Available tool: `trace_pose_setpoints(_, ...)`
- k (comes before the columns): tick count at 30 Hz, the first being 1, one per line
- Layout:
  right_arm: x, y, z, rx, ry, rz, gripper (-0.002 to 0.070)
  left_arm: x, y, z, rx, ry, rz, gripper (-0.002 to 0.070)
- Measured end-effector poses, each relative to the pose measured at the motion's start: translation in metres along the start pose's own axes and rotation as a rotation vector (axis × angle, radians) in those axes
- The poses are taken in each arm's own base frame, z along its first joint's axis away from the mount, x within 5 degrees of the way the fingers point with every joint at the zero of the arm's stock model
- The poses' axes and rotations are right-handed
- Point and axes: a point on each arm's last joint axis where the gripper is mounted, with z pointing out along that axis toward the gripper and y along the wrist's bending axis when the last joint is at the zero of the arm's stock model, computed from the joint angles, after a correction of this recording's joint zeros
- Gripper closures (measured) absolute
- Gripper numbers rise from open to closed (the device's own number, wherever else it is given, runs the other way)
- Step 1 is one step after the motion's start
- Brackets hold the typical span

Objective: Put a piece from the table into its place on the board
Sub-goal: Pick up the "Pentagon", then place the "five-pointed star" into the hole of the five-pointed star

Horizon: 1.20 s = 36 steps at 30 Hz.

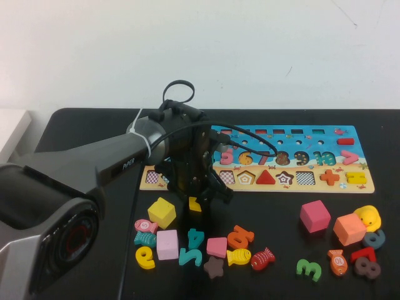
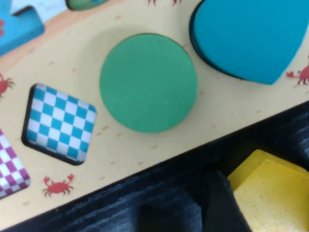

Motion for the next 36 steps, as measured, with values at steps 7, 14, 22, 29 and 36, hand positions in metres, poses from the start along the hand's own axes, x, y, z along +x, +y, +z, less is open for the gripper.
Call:
trace_pose_setpoints(7,0.000,0.000,0.000,0.000,0.000,0.000,0.0657,-0.004,-0.001,-0.011,0.008,0.035,0.022,0.0362)
trace_pose_setpoints(14,0.000,0.000,0.000,0.000,0.000,0.000,0.0657,-0.022,-0.013,-0.033,0.131,-0.050,-0.042,0.0362)
trace_pose_setpoints(22,0.000,0.000,0.000,0.000,0.000,0.000,0.0657,-0.041,-0.025,-0.028,0.278,-0.223,-0.151,0.0362)
trace_pose_setpoints(29,0.000,0.000,0.000,0.000,0.000,0.000,0.0657,-0.047,-0.027,-0.025,0.311,-0.283,-0.194,0.0363)
trace_pose_setpoints(36,0.000,0.000,0.000,0.000,0.000,0.000,0.0658,-0.047,-0.027,-0.025,0.306,-0.287,-0.184,0.0363)
